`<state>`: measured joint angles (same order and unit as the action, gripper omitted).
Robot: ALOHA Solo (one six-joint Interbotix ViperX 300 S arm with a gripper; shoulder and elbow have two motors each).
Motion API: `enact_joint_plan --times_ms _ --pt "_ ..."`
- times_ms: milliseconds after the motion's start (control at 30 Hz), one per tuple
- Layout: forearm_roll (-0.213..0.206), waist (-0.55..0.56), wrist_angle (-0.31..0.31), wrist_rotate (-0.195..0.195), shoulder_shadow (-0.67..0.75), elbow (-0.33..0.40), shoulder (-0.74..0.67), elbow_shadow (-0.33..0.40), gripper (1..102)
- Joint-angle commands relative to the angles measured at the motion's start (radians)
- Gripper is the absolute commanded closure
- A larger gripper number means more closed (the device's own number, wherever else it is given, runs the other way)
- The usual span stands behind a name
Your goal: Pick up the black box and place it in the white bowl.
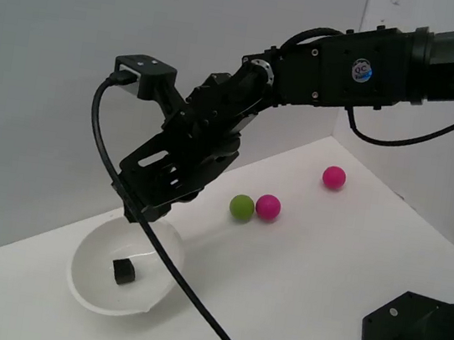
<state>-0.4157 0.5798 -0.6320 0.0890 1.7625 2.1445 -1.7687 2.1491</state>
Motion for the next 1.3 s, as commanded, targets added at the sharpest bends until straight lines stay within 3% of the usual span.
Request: enact_joint_plan --times_ms 0,133,400,600,733,867,1000,1133,1267 --pt "-0.006 -0.020 0.002 0.003 0.075 0.020 -0.069 0.014 71" --pt "0.005 -0.060 0.002 0.003 0.133 0.063 -0.127 0.057 89" --pt "0.026 -0.152 0.002 0.023 0.255 0.147 -0.247 0.138 94" --pt "0.026 -0.250 0.002 0.075 0.344 0.218 -0.336 0.210 95" --pt "0.026 -0.339 0.006 0.118 0.422 0.276 -0.416 0.270 93" --pt "0.026 -0.428 0.014 0.133 0.509 0.321 -0.502 0.316 84" --pt "0.026 -0.494 0.012 0.152 0.569 0.357 -0.565 0.354 80" --pt "0.026 -0.546 0.014 0.187 0.609 0.394 -0.603 0.390 67" --pt "0.026 -0.575 0.012 0.219 0.643 0.420 -0.638 0.414 66"
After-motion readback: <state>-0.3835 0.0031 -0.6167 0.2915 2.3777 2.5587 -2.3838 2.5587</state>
